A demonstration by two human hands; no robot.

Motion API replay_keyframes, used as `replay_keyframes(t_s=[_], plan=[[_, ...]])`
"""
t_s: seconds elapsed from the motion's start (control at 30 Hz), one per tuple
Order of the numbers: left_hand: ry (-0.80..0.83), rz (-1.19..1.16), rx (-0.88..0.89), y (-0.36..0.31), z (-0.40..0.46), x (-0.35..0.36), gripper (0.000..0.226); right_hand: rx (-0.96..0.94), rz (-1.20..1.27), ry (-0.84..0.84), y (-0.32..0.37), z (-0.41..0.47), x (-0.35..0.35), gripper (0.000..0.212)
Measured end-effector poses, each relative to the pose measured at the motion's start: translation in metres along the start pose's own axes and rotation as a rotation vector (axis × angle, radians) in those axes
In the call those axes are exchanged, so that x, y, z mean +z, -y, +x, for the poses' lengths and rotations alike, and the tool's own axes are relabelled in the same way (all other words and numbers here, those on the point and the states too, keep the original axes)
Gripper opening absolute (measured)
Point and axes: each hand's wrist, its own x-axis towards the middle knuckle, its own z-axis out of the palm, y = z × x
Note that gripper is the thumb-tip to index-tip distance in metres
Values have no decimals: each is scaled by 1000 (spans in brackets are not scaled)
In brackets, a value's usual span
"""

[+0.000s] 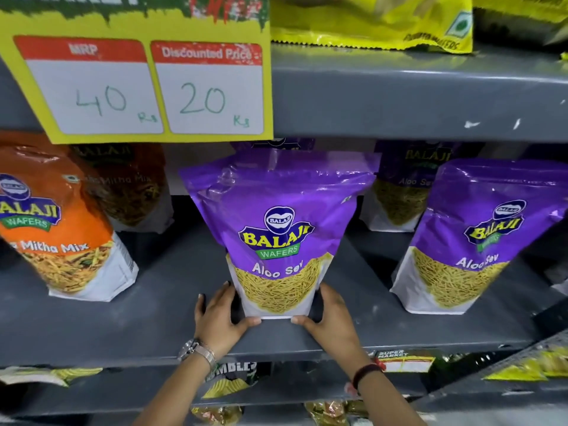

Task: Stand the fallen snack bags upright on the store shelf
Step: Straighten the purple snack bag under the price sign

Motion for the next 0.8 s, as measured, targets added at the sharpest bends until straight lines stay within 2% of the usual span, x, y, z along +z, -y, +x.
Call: replay_keyframes(t_s=[0.27, 0.37, 0.43, 0.5, 0.57, 0.7, 0.8], plan=[[-2, 23, -2, -1, -2, 0, 105, 15, 2, 5, 1, -3, -4, 62], [11, 26, 17, 0, -2, 0, 110, -1, 6, 19, 2, -5, -6, 69], [5, -40, 27, 0, -4, -2, 117, -17, 40, -89, 3, -13, -9, 78], [-86, -209, 9, 0, -8, -4, 106, -87, 88, -284, 7, -27, -13, 72], [-226, -377, -21, 6, -15, -9, 92, -265, 56, -364, 18, -41, -9, 53], [-516, -480, -95, 34, -28, -36, 72, -580, -73, -220, 53, -48, 31, 32], [-584, -386, -108, 76, -38, -76, 80, -606, -39, -69, 85, -35, 78, 32]])
